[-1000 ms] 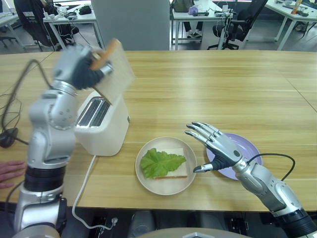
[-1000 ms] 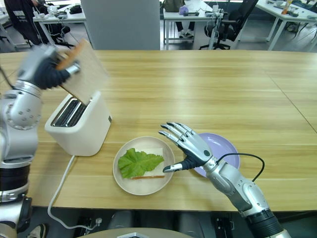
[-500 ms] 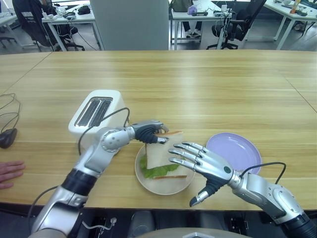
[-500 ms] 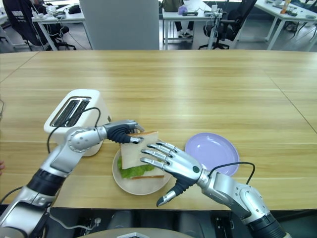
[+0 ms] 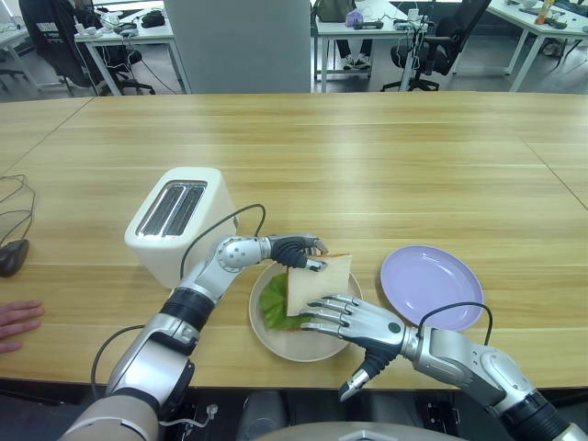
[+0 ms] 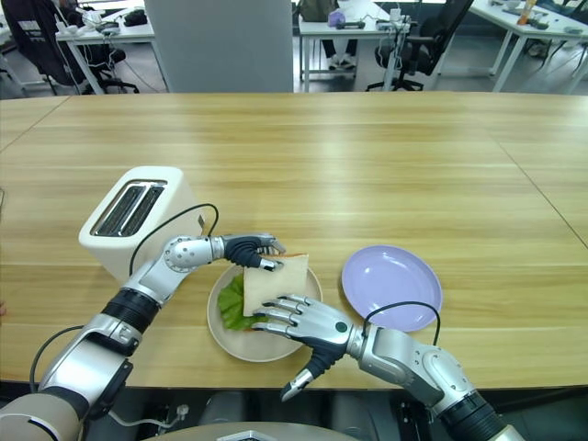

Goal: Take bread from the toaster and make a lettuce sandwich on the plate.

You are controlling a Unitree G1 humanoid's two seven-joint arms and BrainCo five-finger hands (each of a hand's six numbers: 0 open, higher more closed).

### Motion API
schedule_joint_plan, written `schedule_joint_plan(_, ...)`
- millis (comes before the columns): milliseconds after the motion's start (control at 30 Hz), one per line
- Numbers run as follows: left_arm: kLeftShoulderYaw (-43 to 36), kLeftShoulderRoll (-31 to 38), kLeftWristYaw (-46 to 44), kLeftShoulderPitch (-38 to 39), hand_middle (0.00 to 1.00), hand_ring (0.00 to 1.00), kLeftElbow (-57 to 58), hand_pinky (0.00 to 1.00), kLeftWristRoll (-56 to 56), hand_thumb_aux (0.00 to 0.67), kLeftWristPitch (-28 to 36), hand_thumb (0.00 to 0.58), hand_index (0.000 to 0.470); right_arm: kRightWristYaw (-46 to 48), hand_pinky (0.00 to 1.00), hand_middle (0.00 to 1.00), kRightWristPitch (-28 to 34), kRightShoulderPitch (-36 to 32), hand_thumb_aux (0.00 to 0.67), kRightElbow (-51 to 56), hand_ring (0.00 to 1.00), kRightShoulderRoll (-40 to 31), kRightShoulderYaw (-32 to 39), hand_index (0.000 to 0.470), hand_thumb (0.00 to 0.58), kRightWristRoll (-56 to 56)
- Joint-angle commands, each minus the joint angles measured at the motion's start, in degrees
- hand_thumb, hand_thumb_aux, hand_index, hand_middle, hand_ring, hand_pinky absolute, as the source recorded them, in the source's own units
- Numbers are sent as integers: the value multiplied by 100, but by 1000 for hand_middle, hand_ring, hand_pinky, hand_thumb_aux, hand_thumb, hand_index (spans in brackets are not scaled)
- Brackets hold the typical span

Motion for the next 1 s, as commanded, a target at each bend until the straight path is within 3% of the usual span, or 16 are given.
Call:
schedule_joint_plan(33,-188,-59,-101,-73,1000,1000,578,1000,173,670,-140,580,460,391,0,0,269,-154,0,324,0,38,132,0,0,-66)
schedule_joint_plan(533,-497,-122,-57,-168,1000,1000,1165,1000,736,670,-311,580,460,1194,0,0,423,-302,0,156,0,154,284,0,0,690)
schedule_joint_plan(867,-691,76,1378,-390,1000,1000,1173,1000,1687,670,-559,580,460,1778,0,0,603,-333,0,366,0,173,416,0,0,1067)
schedule_joint_plan(900,-706,106,1534,-425,1000,1000,1151,1000,1778,536,-582,557,368,1834,0,0,628,-336,0,394,0,175,429,0,0,1088)
schedule_joint_plan(933,-713,153,1753,-461,1000,1000,1081,1000,1903,470,-611,528,323,1884,0,0,651,-339,0,423,0,176,441,0,0,1105)
schedule_joint_plan(967,-698,190,1975,-499,1000,1000,1003,1000,2012,370,-607,464,254,1923,0,0,671,-340,0,449,0,174,450,0,0,1116)
schedule_joint_plan(1000,-682,234,2166,-529,1000,1000,915,1000,2110,134,-614,209,92,1961,0,0,692,-340,0,472,0,175,458,0,0,1139)
